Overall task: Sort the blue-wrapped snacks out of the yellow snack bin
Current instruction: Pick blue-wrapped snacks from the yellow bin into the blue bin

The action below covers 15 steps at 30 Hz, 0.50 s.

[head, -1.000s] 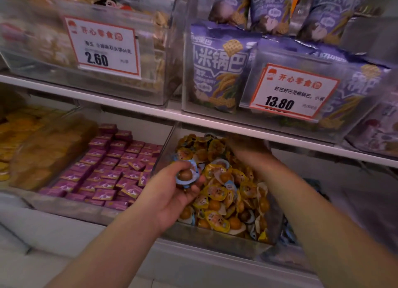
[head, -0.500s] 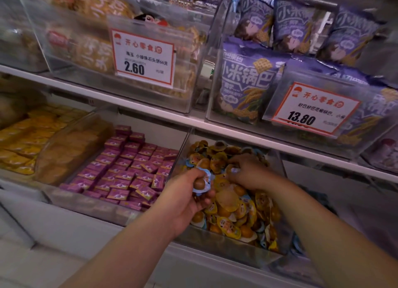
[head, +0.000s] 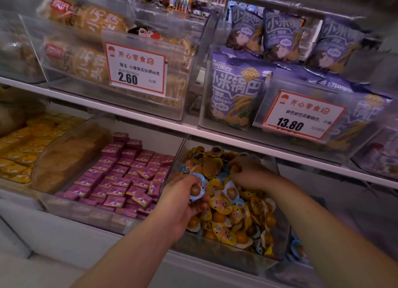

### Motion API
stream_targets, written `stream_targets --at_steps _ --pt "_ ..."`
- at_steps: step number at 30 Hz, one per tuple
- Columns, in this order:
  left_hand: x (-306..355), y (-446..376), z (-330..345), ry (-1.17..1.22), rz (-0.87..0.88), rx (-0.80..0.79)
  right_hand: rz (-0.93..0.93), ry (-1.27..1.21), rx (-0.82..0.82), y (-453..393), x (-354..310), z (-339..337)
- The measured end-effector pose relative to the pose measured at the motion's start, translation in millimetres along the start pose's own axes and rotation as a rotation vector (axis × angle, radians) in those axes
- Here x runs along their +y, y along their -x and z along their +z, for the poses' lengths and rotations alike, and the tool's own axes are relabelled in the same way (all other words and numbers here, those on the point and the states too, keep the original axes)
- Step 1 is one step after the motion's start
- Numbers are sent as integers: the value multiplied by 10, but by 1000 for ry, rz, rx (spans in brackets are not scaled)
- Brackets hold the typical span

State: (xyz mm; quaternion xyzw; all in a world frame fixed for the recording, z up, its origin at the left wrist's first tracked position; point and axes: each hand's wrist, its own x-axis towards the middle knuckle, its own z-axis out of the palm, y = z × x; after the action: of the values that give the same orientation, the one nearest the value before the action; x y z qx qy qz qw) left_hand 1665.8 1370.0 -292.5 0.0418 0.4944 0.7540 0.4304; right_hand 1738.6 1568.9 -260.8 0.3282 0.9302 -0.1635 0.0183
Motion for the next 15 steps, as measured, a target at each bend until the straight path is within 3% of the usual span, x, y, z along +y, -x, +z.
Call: stream_targets --at_steps 3,9,15 --pt "-13 -27 -5 -9 19 -4 -24 18 -148 -33 -101 36" --pt "-34 -45 -14 -38 26 -9 3 237 -259 -141 -192 134" --pt "-35 -48 -37 -48 20 -5 -125 120 -121 -145 -92 217"
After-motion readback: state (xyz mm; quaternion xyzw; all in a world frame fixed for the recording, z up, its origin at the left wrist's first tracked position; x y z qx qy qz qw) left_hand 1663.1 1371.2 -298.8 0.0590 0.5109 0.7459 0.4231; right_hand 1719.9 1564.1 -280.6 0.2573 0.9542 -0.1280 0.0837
